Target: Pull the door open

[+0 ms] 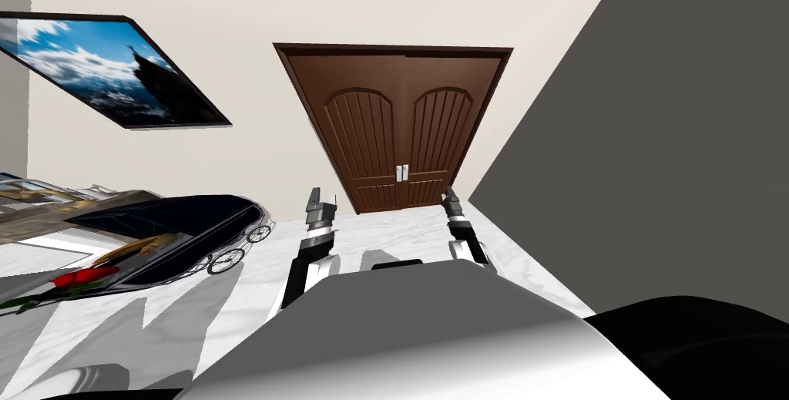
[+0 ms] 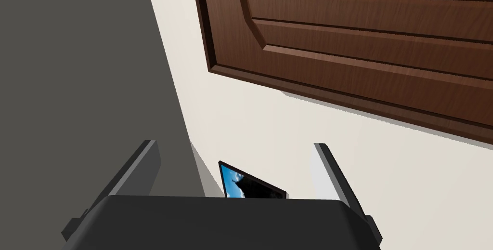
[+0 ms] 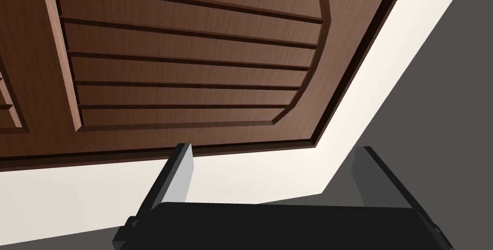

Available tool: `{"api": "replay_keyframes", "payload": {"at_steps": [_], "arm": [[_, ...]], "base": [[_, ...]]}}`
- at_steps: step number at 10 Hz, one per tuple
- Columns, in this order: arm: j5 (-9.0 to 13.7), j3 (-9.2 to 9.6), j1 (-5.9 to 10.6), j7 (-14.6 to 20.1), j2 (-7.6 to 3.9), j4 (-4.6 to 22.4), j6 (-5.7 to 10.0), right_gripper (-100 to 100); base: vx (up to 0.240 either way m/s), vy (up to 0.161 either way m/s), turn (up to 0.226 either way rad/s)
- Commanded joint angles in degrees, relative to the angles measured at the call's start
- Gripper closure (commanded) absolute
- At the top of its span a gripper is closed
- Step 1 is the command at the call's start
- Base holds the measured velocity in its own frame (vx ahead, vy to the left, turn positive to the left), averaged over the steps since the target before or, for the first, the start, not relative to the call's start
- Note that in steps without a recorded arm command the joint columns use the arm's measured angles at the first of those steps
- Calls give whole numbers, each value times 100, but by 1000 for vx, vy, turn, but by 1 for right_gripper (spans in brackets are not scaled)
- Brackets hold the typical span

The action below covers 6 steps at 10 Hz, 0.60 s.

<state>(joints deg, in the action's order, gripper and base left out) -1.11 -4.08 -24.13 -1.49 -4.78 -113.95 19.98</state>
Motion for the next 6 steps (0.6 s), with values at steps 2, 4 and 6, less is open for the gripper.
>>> {"api": "replay_keyframes", "payload": {"at_steps": [2,4,6], "arm": [[-95,-55,179,173,-32,344,-49,-100],[-147,-89,279,275,-53,549,-65,-100],[-198,-124,380,377,-73,755,-80,-100]], "base": [[147,3,42],[112,-10,38],[90,2,28]]}}
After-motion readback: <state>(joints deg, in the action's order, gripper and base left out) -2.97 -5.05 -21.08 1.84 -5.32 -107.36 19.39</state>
